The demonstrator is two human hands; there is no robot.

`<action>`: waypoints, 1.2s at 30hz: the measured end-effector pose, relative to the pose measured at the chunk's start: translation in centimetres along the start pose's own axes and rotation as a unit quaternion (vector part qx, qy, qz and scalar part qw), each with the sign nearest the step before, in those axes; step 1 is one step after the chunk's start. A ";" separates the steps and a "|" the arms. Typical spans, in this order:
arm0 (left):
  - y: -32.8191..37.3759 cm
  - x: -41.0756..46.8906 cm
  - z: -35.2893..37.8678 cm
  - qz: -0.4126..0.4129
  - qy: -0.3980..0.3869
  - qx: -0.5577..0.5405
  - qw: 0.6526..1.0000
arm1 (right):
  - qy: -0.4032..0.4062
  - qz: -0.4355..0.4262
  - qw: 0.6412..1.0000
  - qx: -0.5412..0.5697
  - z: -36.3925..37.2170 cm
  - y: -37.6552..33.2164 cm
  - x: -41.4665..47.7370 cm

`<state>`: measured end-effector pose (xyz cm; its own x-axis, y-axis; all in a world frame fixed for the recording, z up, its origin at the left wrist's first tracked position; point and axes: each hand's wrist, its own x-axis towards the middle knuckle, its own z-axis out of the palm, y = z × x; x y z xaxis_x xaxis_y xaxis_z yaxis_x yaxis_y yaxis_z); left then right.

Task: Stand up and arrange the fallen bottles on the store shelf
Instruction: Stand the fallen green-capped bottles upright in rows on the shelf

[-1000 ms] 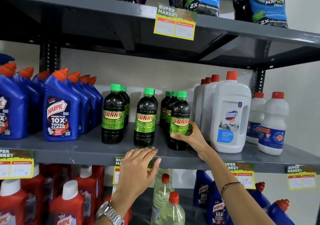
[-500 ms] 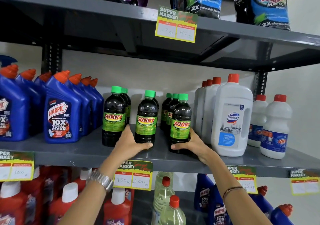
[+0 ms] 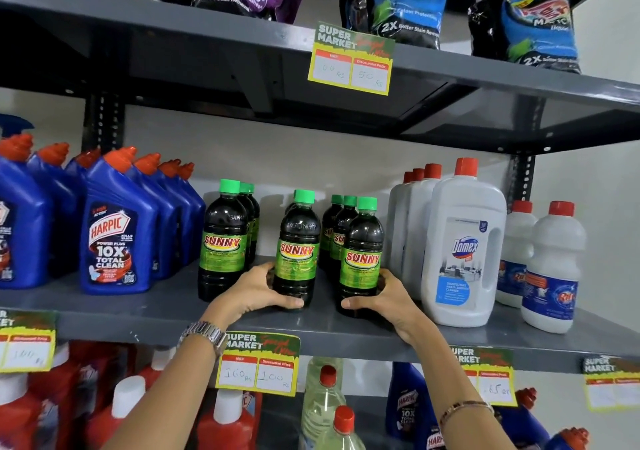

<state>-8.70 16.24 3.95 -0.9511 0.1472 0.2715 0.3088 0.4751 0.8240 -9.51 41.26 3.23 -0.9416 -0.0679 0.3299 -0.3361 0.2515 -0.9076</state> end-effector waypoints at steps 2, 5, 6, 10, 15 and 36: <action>0.0 0.2 0.4 0.001 0.000 -0.003 1.000 | 0.018 0.000 1.000 0.002 -0.1 0.2 0.2; -0.3 0.4 0.5 0.002 -0.015 -0.018 1.000 | 0.024 0.000 1.000 0.002 -0.1 0.4 0.3; -0.3 0.4 0.5 0.001 -0.022 -0.025 0.999 | 0.022 0.002 1.000 0.003 -0.1 0.4 0.4; -0.4 0.5 0.3 -0.005 -0.040 -0.043 0.998 | 0.016 0.007 1.000 0.003 -0.1 0.6 0.5; -0.4 0.6 0.3 -0.009 -0.039 -0.040 0.998 | 0.008 0.014 1.000 0.001 -0.1 0.6 0.8; -4.6 -2.6 -7.6 0.004 0.116 -0.018 0.993 | 0.003 0.013 0.992 -0.124 9.6 -3.8 -1.5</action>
<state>-7.61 7.09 3.28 -0.9224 -0.0559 0.3822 0.3204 0.4422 0.8378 -7.02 31.09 3.72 -0.9493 -0.0522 0.3099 -0.2955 0.4835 -0.8239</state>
